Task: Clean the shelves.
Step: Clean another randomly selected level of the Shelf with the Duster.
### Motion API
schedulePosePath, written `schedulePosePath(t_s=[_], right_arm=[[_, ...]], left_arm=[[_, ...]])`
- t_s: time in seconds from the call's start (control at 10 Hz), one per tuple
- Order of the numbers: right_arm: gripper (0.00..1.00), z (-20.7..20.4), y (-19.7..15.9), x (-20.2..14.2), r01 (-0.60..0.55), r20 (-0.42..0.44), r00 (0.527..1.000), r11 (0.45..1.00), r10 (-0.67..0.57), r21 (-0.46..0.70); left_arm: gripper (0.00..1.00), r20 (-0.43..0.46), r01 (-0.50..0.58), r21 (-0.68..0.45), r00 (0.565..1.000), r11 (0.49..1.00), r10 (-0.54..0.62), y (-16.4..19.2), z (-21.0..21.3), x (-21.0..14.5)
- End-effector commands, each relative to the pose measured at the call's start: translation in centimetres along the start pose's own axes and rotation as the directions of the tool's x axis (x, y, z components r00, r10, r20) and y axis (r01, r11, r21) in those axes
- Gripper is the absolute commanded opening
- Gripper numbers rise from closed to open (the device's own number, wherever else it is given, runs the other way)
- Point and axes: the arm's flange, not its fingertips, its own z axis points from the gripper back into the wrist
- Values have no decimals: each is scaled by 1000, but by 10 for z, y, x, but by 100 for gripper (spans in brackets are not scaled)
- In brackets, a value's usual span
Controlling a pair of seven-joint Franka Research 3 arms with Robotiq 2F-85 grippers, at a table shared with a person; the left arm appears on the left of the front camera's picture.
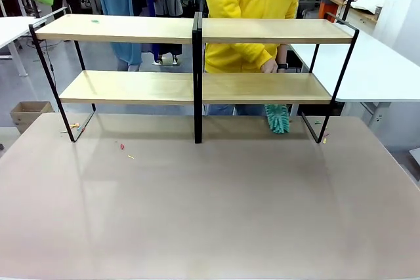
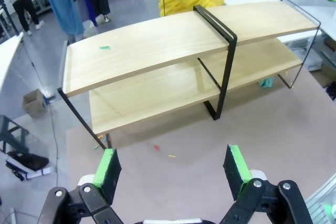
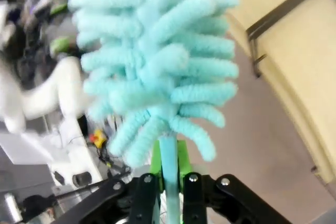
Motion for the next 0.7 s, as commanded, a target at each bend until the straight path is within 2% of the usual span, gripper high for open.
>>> schedulePosePath(t_s=[0.0,0.1,0.2,0.5,0.6], right_arm=[[12,2,5,97,85,-75,993,988,-95,-130],[12,0,7,119,133,-70,987,979,-145,-156],[12,-24,6,29,33,-14,999,998,-34,-62],[12,-24,6,29,33,-14,999,998,-34,-62],[12,-31,4,46,64,-18,998,993,-66,-95]], left_arm=[[100,3,-1,-5,1000,1000,1,1,1,-1],[100,3,-1,-5,1000,1000,1,1,1,-1],[100,3,-1,-5,1000,1000,1,1,1,-1],[100,3,-1,-5,1000,1000,1,1,1,-1],[100,3,-1,-5,1000,1000,1,1,1,-1]])
